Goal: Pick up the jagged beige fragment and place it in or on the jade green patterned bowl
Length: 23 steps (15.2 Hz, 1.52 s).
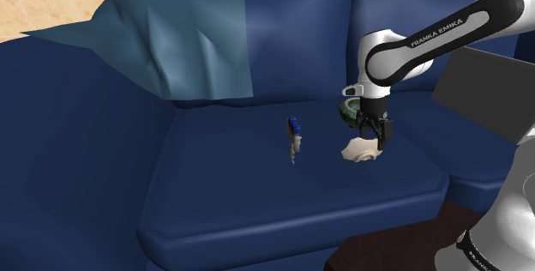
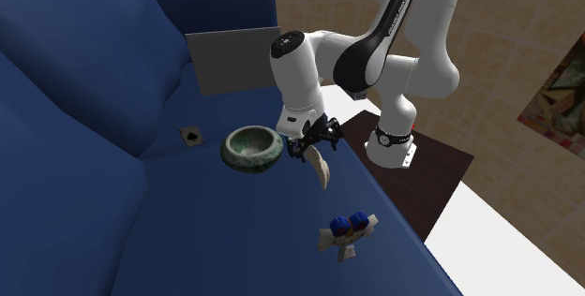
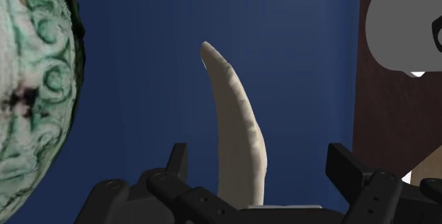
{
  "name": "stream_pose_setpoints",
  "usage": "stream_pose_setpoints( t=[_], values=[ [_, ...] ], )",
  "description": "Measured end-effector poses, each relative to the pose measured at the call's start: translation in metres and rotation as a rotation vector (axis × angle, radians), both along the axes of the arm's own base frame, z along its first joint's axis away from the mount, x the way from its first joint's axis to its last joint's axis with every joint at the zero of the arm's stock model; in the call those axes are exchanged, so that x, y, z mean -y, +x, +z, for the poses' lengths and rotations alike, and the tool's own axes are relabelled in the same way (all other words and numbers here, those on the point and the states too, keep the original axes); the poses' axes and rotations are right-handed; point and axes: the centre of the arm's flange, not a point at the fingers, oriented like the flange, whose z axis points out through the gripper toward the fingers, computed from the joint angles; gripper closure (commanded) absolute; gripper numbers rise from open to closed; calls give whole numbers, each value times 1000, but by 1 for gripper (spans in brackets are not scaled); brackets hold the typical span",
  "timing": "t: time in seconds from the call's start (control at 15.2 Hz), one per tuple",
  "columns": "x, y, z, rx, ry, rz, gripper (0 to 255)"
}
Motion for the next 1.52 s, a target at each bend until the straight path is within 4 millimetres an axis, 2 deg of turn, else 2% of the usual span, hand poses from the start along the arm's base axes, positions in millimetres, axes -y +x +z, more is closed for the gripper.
stream_pose_setpoints(
  t=[0.07,0.79,1.52],
  values=[
    [0,0,0,0,0,0,255],
    [0,0,3,0,0,0,255],
    [-1,0,57,1,0,0,255]
  ],
)
